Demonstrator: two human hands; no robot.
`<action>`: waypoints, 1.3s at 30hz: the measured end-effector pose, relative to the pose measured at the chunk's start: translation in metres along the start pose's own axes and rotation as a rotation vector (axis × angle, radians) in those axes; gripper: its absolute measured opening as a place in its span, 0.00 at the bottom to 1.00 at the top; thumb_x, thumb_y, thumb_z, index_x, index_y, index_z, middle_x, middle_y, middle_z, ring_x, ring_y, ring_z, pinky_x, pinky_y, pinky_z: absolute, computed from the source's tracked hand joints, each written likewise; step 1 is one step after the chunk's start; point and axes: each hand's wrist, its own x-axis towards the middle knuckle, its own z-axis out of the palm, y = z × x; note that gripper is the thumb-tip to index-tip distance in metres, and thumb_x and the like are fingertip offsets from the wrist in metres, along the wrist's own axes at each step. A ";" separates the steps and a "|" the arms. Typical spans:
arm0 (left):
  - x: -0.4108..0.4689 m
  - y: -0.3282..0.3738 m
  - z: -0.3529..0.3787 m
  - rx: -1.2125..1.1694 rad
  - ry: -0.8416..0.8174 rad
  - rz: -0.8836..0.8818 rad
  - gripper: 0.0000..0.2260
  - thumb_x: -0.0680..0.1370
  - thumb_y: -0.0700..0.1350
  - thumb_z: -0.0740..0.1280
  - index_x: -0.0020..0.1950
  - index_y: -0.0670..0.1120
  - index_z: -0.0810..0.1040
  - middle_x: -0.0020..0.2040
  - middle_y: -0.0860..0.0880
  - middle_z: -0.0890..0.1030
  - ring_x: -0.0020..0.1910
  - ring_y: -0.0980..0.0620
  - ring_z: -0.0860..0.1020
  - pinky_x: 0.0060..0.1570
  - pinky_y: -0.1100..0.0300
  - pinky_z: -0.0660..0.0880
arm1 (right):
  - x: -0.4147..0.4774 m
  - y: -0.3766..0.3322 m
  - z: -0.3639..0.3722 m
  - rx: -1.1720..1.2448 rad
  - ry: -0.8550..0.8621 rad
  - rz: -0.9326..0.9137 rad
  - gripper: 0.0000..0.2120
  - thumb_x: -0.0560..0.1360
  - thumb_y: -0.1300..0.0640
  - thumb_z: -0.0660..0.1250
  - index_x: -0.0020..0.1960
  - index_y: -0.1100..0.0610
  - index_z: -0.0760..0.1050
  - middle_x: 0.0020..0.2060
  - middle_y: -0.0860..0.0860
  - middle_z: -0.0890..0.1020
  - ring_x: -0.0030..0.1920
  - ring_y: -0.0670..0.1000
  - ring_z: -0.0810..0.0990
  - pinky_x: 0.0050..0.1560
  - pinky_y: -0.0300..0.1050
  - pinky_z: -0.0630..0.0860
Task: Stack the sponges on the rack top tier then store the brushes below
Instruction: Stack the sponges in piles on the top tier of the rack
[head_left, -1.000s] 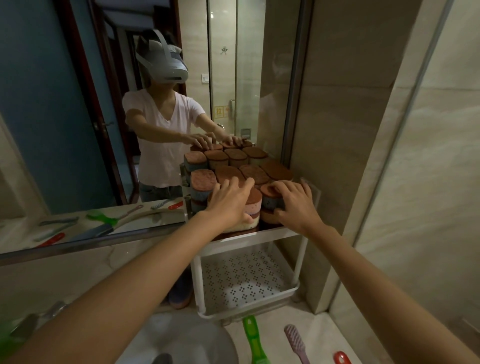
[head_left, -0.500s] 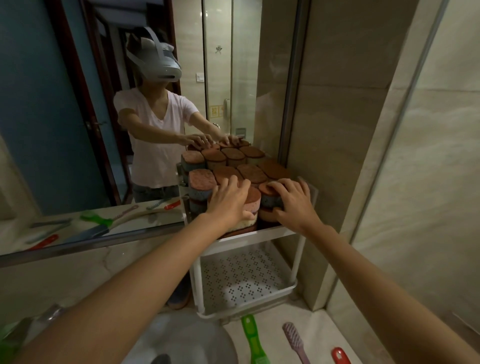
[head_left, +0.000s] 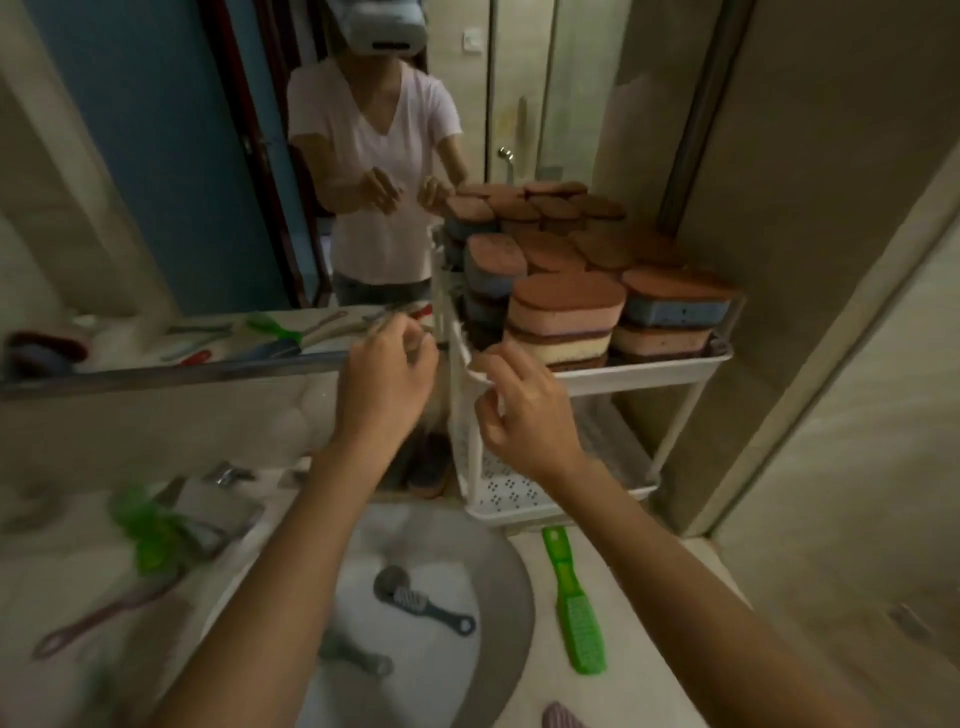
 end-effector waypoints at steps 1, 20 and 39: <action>-0.011 -0.023 -0.003 0.013 -0.017 -0.097 0.07 0.77 0.46 0.62 0.47 0.45 0.77 0.45 0.45 0.81 0.45 0.45 0.78 0.40 0.59 0.69 | -0.009 -0.012 0.018 0.043 -0.072 0.006 0.11 0.66 0.61 0.58 0.42 0.64 0.76 0.37 0.60 0.79 0.34 0.59 0.77 0.32 0.45 0.73; -0.019 -0.245 0.115 -0.055 -0.503 -0.851 0.24 0.81 0.54 0.52 0.75 0.52 0.52 0.70 0.38 0.67 0.67 0.37 0.68 0.63 0.48 0.68 | -0.053 0.034 0.263 0.032 -0.871 0.729 0.28 0.79 0.50 0.53 0.74 0.37 0.44 0.72 0.61 0.60 0.65 0.64 0.69 0.61 0.58 0.70; -0.031 -0.181 0.078 -0.517 0.134 -0.697 0.13 0.77 0.41 0.61 0.56 0.50 0.59 0.55 0.46 0.68 0.51 0.46 0.72 0.45 0.64 0.73 | -0.041 0.001 0.211 0.243 -0.336 0.701 0.32 0.74 0.60 0.62 0.73 0.48 0.53 0.68 0.58 0.65 0.64 0.61 0.70 0.62 0.53 0.72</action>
